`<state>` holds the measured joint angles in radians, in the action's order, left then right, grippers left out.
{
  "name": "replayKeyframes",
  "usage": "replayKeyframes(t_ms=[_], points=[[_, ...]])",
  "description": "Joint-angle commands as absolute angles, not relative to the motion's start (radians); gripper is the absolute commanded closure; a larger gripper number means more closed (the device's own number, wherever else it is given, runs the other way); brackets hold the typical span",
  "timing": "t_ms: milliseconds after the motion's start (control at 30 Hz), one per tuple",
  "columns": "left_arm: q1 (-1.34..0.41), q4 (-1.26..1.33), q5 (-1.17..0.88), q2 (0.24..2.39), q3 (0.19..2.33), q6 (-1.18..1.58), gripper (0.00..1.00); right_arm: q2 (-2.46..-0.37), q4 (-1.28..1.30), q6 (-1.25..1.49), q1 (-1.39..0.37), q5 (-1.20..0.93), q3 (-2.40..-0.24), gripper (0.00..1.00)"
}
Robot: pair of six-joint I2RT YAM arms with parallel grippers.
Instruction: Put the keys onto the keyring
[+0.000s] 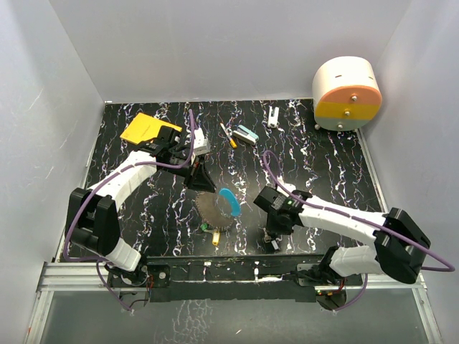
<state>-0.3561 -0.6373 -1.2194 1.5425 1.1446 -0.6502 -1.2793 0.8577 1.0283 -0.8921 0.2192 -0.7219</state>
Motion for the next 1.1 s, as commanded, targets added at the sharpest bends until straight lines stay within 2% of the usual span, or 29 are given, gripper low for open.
replayKeyframes(t_ms=[0, 133, 333, 600, 1067], points=[[-0.352, -0.646, -1.287, 1.487, 1.144, -0.643, 1.0, -1.241, 0.868, 1.052, -0.896, 0.36, -0.8, 0.65], [-0.352, -0.645, -1.286, 1.488, 1.145, -0.642, 1.0, -1.284, 0.866, 1.034, -0.888, 0.405, -0.829, 0.62], [-0.351, -0.645, -1.281, 1.487, 1.143, -0.646, 1.0, -1.383, 0.843, 0.984, -0.862, 0.436, -0.872, 0.64], [-0.351, -0.646, -1.28, 1.484, 1.143, -0.65, 1.0, -1.422, 0.82, 0.961, -0.818, 0.397, -0.878, 0.72], [-0.345, -0.648, -1.278, 1.479, 1.138, -0.654, 1.0, -1.48, 0.76, 0.94, -0.802, 0.323, -0.869, 0.74]])
